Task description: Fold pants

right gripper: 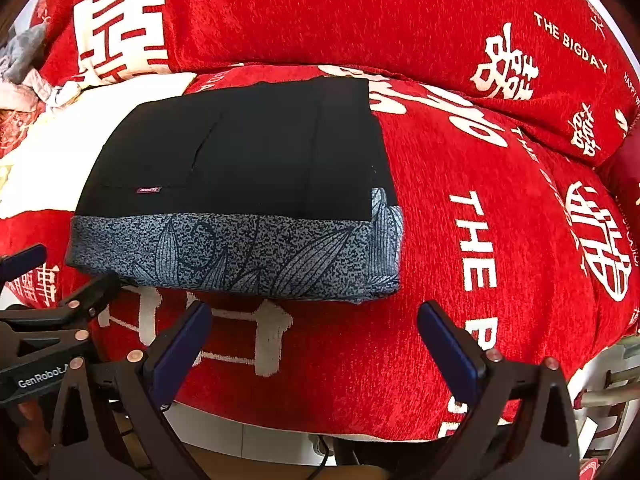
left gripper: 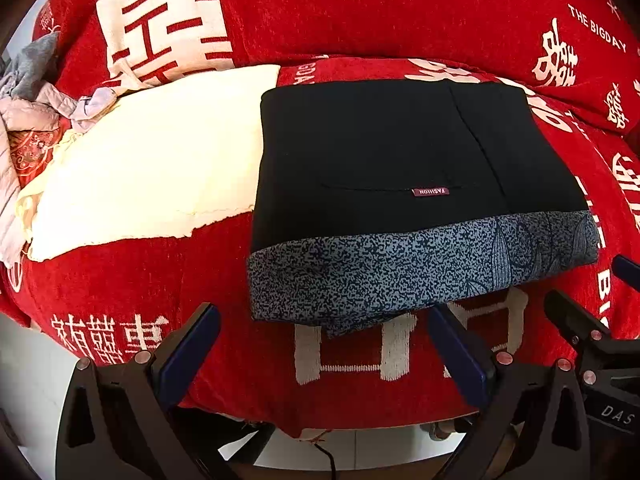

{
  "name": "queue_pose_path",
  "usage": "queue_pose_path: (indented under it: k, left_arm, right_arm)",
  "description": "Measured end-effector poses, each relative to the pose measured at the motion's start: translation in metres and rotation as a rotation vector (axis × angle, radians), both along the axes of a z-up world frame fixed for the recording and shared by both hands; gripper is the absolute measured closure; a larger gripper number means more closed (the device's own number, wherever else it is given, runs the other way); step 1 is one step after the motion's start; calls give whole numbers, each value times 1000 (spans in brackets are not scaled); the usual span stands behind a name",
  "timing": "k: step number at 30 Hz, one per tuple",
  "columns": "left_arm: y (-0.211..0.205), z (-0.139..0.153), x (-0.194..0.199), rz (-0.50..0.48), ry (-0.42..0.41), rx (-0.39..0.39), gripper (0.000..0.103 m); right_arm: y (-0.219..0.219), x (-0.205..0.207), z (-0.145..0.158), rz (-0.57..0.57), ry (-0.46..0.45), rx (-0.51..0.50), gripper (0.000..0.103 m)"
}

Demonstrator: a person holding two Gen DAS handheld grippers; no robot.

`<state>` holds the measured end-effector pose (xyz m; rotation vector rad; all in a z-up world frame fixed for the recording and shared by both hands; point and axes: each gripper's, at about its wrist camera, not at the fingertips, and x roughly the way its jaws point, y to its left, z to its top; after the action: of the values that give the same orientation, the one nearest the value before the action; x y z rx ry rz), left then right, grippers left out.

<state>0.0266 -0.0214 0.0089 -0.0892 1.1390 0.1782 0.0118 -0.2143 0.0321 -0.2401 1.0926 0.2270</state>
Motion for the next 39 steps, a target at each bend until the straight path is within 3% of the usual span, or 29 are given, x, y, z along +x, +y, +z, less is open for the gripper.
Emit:
queue_pose_path:
  k: [39]
  left_arm:
    - [10,5,-3,17,-43,-39,0]
  right_arm:
    - [4,-1,7,16,-31,-17,1]
